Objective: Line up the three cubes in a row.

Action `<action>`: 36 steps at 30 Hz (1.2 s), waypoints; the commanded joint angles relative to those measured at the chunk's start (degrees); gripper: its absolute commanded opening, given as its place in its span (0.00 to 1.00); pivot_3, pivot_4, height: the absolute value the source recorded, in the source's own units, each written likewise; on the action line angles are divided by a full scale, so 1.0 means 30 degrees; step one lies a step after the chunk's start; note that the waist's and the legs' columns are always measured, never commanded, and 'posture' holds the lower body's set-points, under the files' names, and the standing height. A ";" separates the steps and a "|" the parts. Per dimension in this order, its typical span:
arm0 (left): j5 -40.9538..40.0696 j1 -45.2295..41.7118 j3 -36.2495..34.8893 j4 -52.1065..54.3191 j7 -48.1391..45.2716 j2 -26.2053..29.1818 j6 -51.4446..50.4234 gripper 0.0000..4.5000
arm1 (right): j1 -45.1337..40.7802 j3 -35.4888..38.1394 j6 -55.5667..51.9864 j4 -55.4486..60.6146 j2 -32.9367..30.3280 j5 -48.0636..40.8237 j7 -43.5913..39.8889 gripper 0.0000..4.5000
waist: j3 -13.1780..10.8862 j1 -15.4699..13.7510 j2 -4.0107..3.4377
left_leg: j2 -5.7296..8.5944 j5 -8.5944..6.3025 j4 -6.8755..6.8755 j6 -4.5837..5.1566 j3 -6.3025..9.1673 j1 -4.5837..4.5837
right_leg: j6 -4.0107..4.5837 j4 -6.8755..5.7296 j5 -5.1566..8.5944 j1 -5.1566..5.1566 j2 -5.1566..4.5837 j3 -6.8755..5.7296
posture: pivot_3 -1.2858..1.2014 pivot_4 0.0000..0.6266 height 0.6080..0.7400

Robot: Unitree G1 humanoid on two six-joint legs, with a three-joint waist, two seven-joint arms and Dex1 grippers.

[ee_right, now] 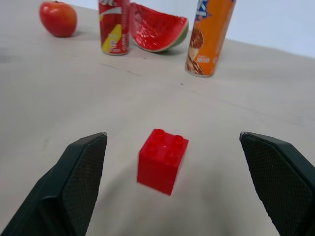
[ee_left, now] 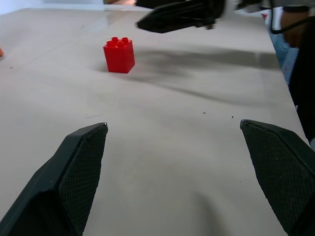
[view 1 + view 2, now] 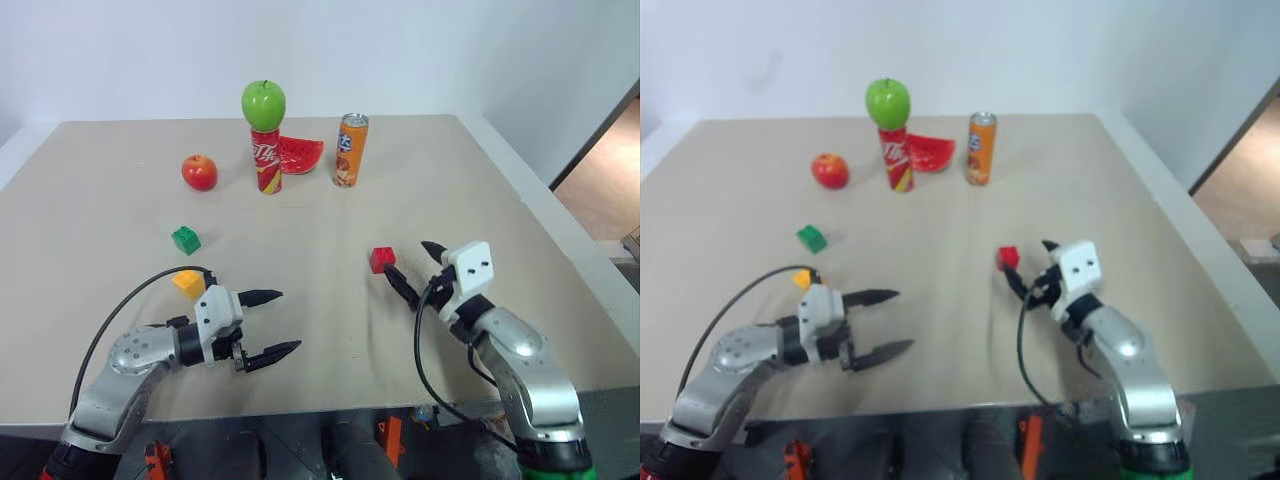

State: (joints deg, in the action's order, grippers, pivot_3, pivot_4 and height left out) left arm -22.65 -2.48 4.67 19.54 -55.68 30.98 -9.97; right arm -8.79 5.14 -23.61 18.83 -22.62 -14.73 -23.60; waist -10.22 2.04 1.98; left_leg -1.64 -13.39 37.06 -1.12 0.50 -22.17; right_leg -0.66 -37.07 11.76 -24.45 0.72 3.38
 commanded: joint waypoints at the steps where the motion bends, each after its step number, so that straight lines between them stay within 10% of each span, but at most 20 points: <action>1: -0.0402 -0.0359 0.0042 0.0253 -0.0394 0.0097 0.0142 0.99 | -0.0845 -0.0586 -0.0735 0.0247 0.1036 0.0107 0.1110 1.00 | 0.0000 0.0026 0.0000 | -0.0001 0.0000 -0.0015 0.0001 0.0003 -0.0003 | 0.0002 0.0000 0.0001 -0.0007 0.0003 -0.0001 | 0.52 0.24 1.00; 36: -0.0050 0.0177 0.0206 0.0553 -0.0183 0.0289 0.0341 0.99 | -0.2954 -0.0833 -0.0789 -0.4397 0.4308 0.1389 0.4681 1.00 | 0.0000 0.0204 -0.0002 | -0.0002 0.0002 -0.0039 0.0003 -0.0017 -0.0017 | -0.0012 -0.0004 -0.0010 -0.0048 0.0002 0.0030 | 0.52 0.24 1.00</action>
State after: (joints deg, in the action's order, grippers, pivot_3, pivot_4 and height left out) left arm -22.52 -2.02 6.02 19.39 -56.56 31.51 -9.84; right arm -16.36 1.26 -27.74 5.32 -9.91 -10.73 -9.83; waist -10.22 2.65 1.97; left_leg -1.64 -13.38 36.94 -1.11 0.46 -22.22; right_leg -0.69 -37.08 11.72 -24.58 0.73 3.47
